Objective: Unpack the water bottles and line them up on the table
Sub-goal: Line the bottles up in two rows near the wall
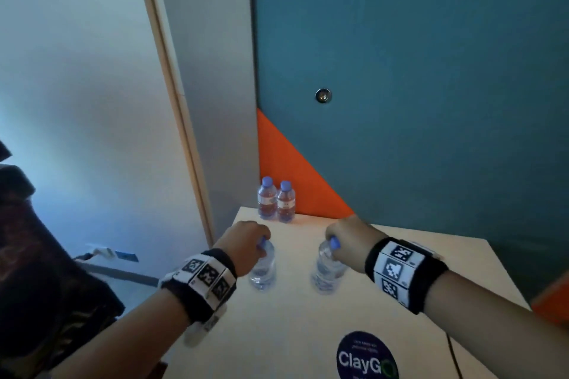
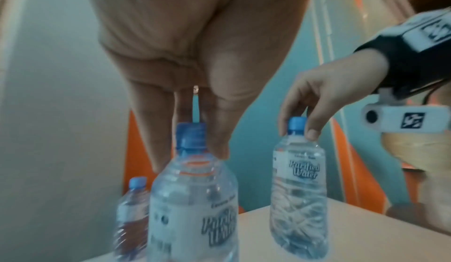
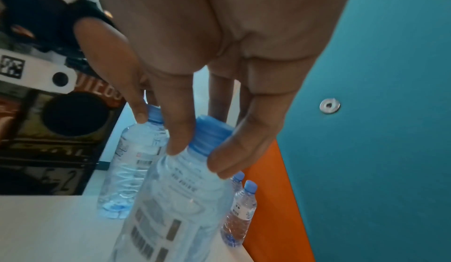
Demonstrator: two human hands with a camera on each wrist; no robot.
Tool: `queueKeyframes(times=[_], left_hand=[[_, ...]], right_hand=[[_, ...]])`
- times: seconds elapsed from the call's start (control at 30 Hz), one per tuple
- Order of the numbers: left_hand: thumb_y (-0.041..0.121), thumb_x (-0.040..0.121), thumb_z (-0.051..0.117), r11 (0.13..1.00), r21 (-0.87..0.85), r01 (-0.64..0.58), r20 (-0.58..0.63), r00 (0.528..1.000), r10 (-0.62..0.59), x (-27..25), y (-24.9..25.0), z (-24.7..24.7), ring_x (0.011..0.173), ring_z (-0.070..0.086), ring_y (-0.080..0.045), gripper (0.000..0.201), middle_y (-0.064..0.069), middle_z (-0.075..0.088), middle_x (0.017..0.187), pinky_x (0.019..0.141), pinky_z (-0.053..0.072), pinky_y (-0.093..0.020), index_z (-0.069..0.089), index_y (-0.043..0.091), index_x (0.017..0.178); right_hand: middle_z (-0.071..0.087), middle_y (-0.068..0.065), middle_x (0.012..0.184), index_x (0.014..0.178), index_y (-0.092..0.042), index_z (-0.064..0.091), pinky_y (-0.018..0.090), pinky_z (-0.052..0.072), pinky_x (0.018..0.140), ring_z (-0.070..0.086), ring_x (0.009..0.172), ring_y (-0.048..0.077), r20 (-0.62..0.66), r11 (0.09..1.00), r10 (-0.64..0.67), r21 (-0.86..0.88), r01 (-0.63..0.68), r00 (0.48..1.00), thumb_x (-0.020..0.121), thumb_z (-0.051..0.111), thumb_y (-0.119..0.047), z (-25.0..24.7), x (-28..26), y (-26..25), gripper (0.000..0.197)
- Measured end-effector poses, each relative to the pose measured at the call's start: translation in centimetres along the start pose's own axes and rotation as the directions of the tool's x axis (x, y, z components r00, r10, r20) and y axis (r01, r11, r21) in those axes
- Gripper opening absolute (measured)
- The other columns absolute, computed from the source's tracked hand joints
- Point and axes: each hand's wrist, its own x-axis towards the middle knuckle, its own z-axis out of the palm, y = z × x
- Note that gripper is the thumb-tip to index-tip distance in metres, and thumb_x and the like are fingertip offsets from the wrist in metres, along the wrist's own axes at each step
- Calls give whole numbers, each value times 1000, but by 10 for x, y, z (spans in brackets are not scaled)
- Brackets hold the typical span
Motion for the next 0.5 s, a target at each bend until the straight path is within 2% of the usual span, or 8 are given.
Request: queueKeyframes(times=[0.07,0.17,0.27,0.33,0.37,0.43,0.5], left_hand=[[12,81,59,997,-68,35,-56,998,-39,29,-29,5,104,58,-29,29,-12,64,113,90,46,-32,60,14,110],[8,79,61,984,-165,65,-106,991,-83,69,-61,17,109,57,-29,34,-11,63,118,93,44,-31,59,15,113],[4,78,60,976,-205,70,-119,988,-96,105,-79,32,107,59,-29,34,-12,65,116,93,44,-32,61,14,111],[3,78,59,977,-199,71,-106,990,-93,126,-88,40,105,60,-28,33,-11,66,114,91,45,-31,62,13,109],[3,78,58,978,-195,71,-96,991,-91,136,-93,45,104,60,-28,32,-11,67,113,90,45,-30,63,14,108],[4,78,57,981,-179,74,-69,994,-88,153,-100,51,102,61,-26,31,-8,67,112,87,45,-29,64,14,106],[6,78,55,984,-162,76,-56,995,-86,167,-107,57,104,60,-26,29,-7,67,113,87,45,-28,64,15,105]], right_hand=[[60,17,90,87,-10,66,27,39,66,54,77,29,-31,1000,24,18,-23,999,82,56,-10,5,40,-14,11],[60,17,86,88,-9,64,28,38,65,52,72,28,-36,998,52,32,-51,998,84,54,-8,14,94,-31,10],[65,16,91,99,-5,62,31,44,71,63,89,33,-19,988,124,90,-121,992,87,53,-11,32,145,-40,15],[62,11,85,100,-8,61,31,41,71,62,95,34,1,977,161,145,-160,987,91,47,-13,43,171,-40,18],[62,13,90,106,-8,61,31,40,72,61,98,34,15,975,159,156,-159,987,91,46,-12,47,183,-40,21],[62,20,114,118,-6,57,35,45,80,58,108,35,33,976,144,160,-147,989,92,49,-11,53,203,-39,28],[58,22,124,122,-3,54,36,46,85,56,113,36,50,979,150,134,-156,987,92,51,-10,61,218,-37,31]])
